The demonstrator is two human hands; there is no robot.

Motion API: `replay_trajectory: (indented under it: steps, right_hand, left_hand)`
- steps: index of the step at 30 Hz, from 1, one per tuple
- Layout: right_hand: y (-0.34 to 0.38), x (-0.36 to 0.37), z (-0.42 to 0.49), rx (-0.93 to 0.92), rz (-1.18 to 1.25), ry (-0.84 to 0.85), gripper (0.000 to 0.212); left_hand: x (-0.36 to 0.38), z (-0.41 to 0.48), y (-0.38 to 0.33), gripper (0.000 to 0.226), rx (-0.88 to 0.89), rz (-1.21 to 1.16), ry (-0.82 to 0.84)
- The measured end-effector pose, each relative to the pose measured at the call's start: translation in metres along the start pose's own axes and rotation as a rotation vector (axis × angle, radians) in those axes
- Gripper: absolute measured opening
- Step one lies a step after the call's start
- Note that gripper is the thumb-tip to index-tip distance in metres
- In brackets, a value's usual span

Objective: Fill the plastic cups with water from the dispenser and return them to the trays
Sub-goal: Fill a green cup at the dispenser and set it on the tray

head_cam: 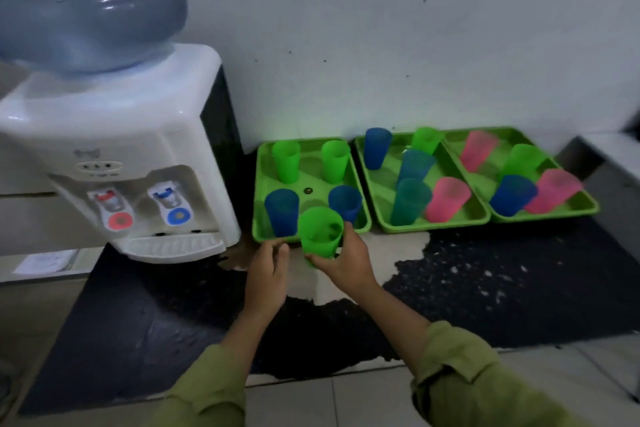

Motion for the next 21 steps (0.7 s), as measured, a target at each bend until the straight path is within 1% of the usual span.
replay_trajectory:
  steps: [5,8,10,13,17,21]
  right_hand:
    - [0.032,-0.088,0.029,-0.082,-0.048,-0.181,0.066]
    - [0.047,-0.132,0.049,-0.107,-0.054,-0.262,0.064]
    - [0.053,-0.16,0.064,-0.111,-0.061,-0.302,0.067]
    - [0.058,-0.2,0.083,-0.109,-0.096,-0.352,0.07]
    - [0.063,-0.247,0.109,-0.153,-0.117,-0.362,0.063]
    - [0.048,-0.298,0.145,-0.114,-0.209,-0.399,0.068]
  left_hand:
    - [0.034,0.024,-0.077,0.021,0.134,-0.02,0.062]
    - [0.049,0.042,-0.118,0.021,0.204,-0.056,0.074]
    - [0.062,0.054,-0.142,0.022,0.233,-0.059,0.093]
    - [0.087,0.068,-0.175,0.022,0.272,-0.047,0.147]
    - [0.123,0.085,-0.22,0.02,0.315,-0.013,0.218]
    - [0.16,0.103,-0.269,0.022,0.37,0.023,0.225]
Point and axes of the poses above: each hand's wrist, its own z-axis towards the middle knuckle, its own x-axis out of the palm, y = z × x, the point moved 10 cm from there along z, towards the middle knuckle, and after that the axes turned 14 degrees about z, right-handed, at the moved point
